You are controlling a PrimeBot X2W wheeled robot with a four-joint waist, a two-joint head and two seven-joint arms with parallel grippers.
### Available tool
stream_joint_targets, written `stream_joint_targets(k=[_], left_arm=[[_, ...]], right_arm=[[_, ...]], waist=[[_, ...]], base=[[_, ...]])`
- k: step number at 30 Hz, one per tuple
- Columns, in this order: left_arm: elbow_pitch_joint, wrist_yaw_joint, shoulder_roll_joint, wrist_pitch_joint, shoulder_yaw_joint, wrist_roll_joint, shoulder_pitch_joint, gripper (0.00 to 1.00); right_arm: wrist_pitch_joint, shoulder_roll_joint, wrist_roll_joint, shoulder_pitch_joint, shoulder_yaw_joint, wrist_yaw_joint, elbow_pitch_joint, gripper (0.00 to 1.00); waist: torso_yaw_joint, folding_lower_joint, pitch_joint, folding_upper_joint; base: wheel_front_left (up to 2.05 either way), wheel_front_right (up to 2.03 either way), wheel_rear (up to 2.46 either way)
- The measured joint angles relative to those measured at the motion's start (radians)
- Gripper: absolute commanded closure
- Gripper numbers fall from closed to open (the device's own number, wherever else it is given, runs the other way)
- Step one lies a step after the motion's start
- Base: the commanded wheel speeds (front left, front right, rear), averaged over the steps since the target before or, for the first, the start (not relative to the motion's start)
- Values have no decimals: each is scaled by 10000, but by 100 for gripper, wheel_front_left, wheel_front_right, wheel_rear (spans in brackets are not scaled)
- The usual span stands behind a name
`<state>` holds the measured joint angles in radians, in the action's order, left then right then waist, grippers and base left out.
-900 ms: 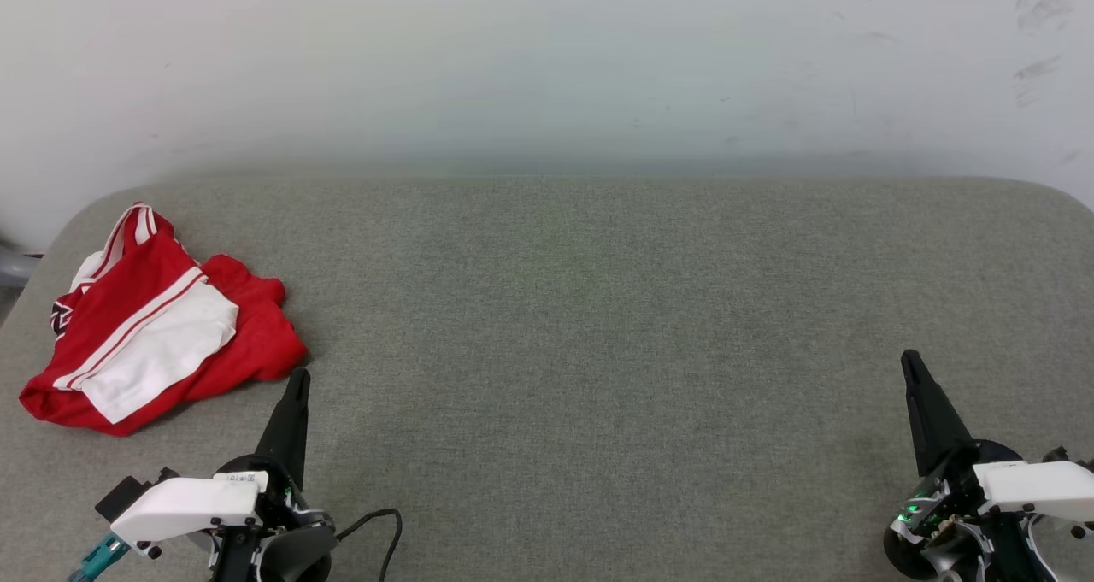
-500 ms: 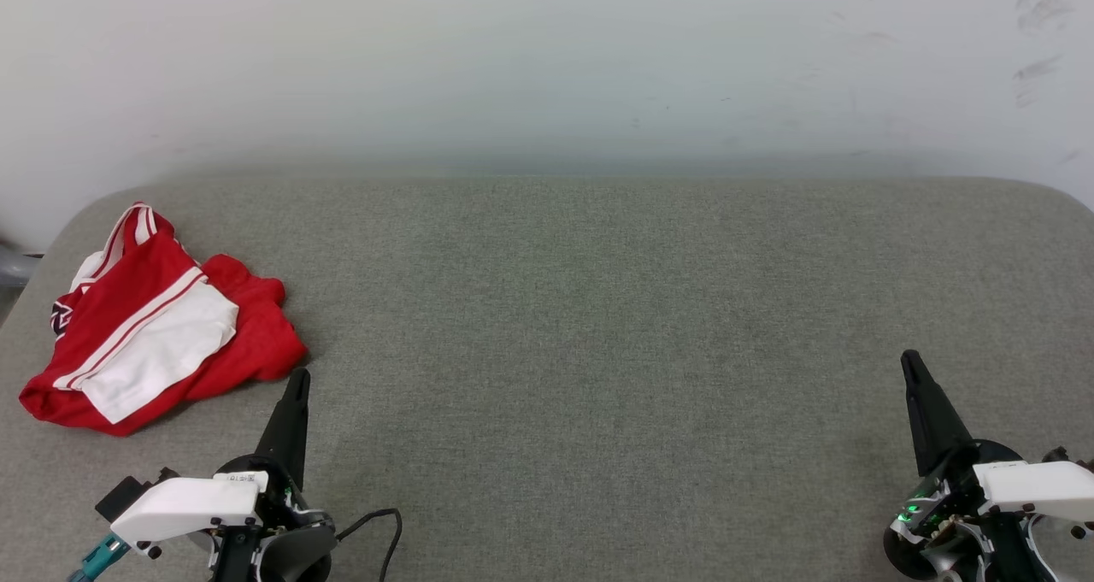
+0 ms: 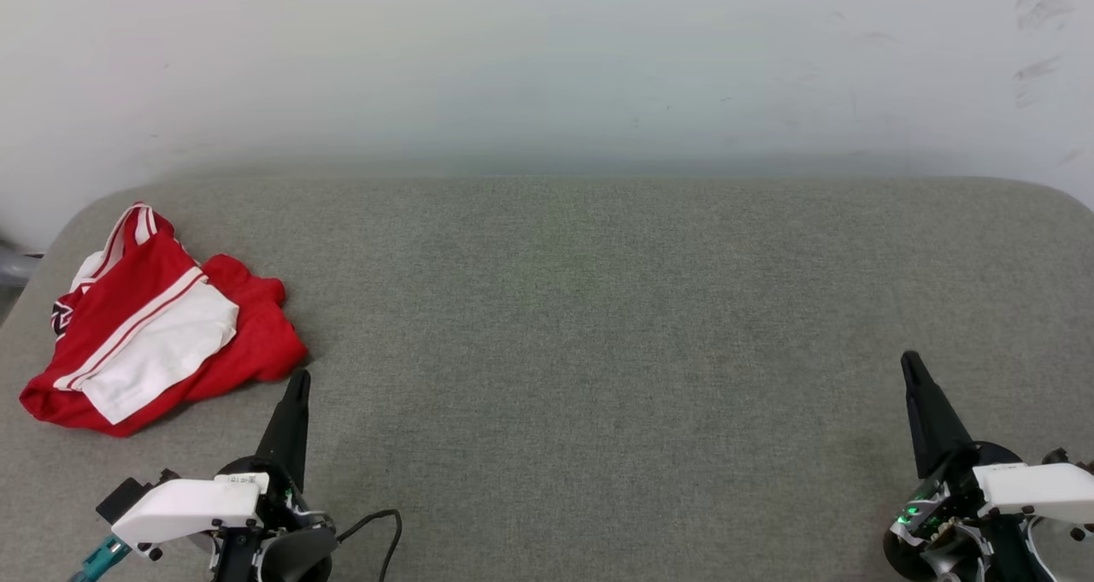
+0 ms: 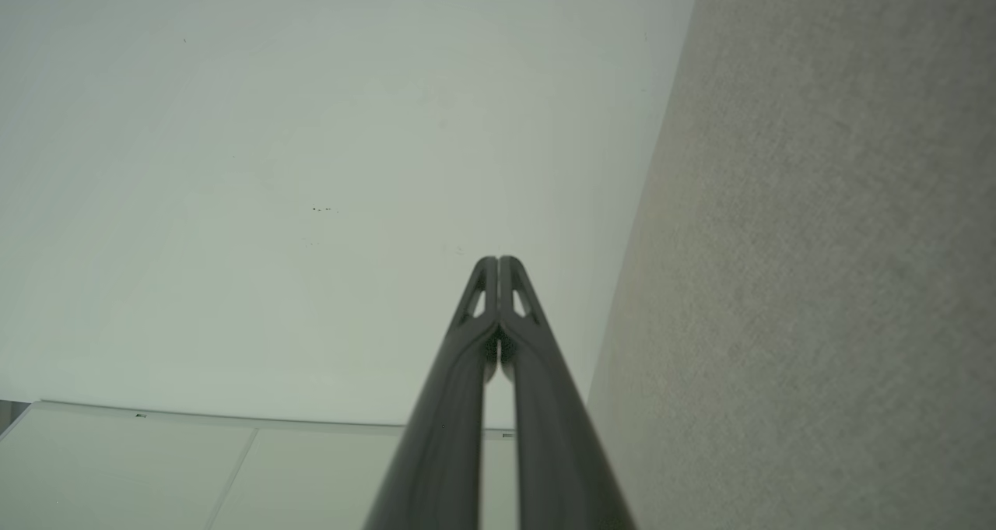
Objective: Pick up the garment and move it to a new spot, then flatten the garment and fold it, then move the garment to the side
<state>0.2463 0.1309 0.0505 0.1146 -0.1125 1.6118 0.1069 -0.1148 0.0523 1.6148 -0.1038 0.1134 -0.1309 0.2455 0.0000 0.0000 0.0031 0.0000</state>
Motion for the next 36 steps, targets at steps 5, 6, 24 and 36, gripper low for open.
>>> stream_joint_targets(k=[5,6,24,36], left_arm=[[332,-2,-31,-4,50,0,-261,0],[412,-2,-38,-19,65,0,-347,0],[-424,-320,-42,-842,96,-2539,-455,0],[-1099,-997,-38,-1331,508,-4999,-500,0]], right_arm=[[0,-4,6,303,-12,0,330,0],[0,-6,6,400,-17,0,405,0],[834,-10,-2295,525,4,2,-238,0],[1323,-12,-4986,675,-205,2,-1120,0]], waist=[[0,0,0,0],[0,0,2,0],[7,0,26,0],[10,0,36,0]], base=[[0,0,0],[0,0,0],[0,0,0],[0,0,0]])
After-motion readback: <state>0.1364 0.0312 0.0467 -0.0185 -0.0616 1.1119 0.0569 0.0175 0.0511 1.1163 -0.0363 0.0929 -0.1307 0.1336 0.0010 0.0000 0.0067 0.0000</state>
